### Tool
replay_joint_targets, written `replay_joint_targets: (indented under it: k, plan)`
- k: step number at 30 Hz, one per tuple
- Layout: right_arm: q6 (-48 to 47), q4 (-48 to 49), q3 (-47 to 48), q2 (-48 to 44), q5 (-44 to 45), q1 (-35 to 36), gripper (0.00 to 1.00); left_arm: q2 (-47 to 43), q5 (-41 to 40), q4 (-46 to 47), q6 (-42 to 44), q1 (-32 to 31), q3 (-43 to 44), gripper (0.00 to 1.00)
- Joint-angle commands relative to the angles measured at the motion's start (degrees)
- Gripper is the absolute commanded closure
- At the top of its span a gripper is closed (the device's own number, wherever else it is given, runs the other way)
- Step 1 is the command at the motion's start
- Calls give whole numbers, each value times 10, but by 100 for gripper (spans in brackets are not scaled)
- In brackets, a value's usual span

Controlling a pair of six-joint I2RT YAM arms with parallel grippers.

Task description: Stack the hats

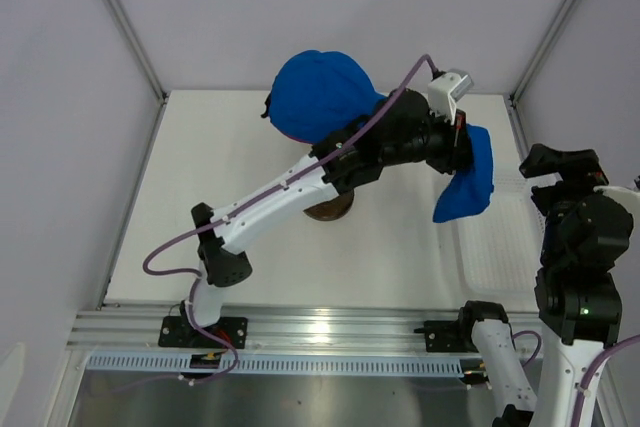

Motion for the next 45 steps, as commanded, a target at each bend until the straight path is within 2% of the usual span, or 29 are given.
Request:
replay_joint_targets:
  k: [1, 4, 6, 12, 15, 16, 19, 20, 23, 24, 25, 26, 27, 28, 30, 35, 36, 41, 45]
  plan:
    - [-170, -76, 37, 31, -29, 8, 0, 4, 106, -164, 92, 5, 119, 97]
    - [-192, -103, 39, 55, -47, 8, 0, -25, 159, -165, 64, 48, 77, 96]
    - [-185, -93, 2, 50, -107, 8, 0, -30, 207, -169, 54, 67, 65, 98]
    - [-155, 89, -135, -11, -310, -4, 1, -29, 330, -199, 35, 100, 95, 99]
    - [-171, 184, -182, -18, -442, -17, 0, -41, 377, -173, 9, 116, 96, 99]
    - [-175, 193, -198, -17, -493, -21, 0, -43, 401, -153, -8, 125, 96, 98]
    - [-193, 244, -234, -19, -573, -46, 0, -44, 453, -128, -37, 139, 103, 97]
    - [-187, 262, -262, -23, -628, -56, 0, -45, 464, -128, -42, 142, 106, 96]
    - [-68, 382, -342, -24, -658, -63, 0, -52, 490, -124, -47, 151, 111, 96]
    - [-26, 469, -364, -20, -657, -67, 0, -55, 493, -122, -48, 152, 111, 96]
    - [61, 516, -388, -17, -657, -68, 0, -59, 494, -120, -53, 155, 111, 96]
    - [104, 560, -437, -10, -655, -70, 1, -60, 499, -114, -56, 158, 111, 96]
    - [147, 666, -464, -10, -654, -74, 0, -61, 500, -113, -62, 161, 111, 96]
    - [227, 723, -487, -8, -652, -76, 0, -64, 500, -113, -65, 167, 111, 96]
    - [277, 831, -536, -3, -638, -76, 0, -67, 503, -106, -73, 173, 111, 96]
    - [298, 911, -563, 7, -624, -63, 1, -72, 517, -69, -111, 196, 111, 95]
    - [301, 960, -571, 11, -620, -58, 0, -71, 528, -57, -129, 198, 112, 95]
    - [287, 1060, -590, 66, -607, -16, 0, -62, 542, -16, -162, 205, 115, 96]
    - [250, 1059, -573, 117, -607, 14, 1, -59, 543, -1, -175, 208, 119, 96]
